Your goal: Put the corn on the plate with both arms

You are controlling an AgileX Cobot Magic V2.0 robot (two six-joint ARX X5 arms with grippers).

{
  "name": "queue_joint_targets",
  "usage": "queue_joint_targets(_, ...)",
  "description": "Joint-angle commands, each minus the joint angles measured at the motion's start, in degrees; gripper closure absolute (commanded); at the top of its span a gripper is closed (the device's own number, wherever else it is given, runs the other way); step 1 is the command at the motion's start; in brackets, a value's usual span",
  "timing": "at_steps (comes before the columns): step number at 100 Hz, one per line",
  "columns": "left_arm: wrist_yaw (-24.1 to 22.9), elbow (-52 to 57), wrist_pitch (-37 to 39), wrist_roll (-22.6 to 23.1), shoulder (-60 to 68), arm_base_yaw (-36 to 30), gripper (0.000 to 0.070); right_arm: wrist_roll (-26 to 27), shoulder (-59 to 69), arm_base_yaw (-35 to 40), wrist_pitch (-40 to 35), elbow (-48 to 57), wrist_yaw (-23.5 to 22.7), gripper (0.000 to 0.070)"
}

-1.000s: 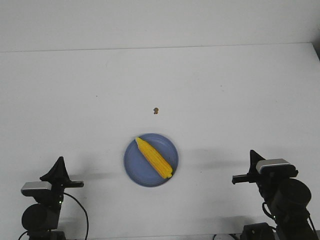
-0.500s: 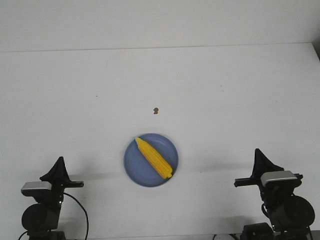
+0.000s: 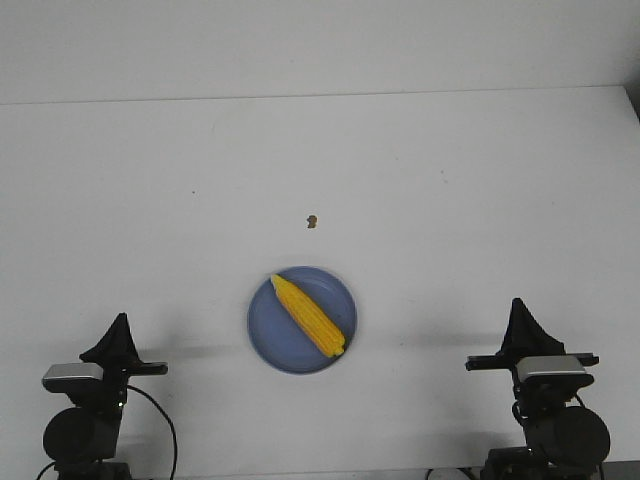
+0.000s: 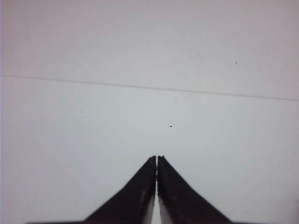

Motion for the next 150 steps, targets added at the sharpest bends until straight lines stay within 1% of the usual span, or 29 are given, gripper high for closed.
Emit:
queue_joint_targets(1, -0.13, -1.14, 0.63, 0.87, -0.07, 0.07, 0.0688, 0.15, 0.00, -0.17, 2.73, -1.38, 0.20, 0.0699)
queue_joint_targets(44, -0.13, -1.14, 0.63, 0.85, -0.07, 0.07, 0.0688, 0.44, -0.02, -0.35, 17.86, -11.85, -0.09, 0.0699)
queue_joint_targets(68, -0.13, -1.14, 0.63, 0.85, -0.07, 0.07, 0.0688, 0.46, -0.02, -0.28, 18.27, -13.86, -0.26, 0.0699)
queue_joint_targets(75, -0.13, -1.14, 0.63, 0.85, -0.07, 0.07, 0.0688, 0.48, -0.02, -0.28, 19.67, -15.02, -0.28, 0.0699)
queue_joint_targets(150, -0.13, -1.14, 0.63, 0.87, -0.07, 0.07, 0.0688, 0.39, -0.02, -0.31, 20.31, -14.99, -0.24, 0.0699)
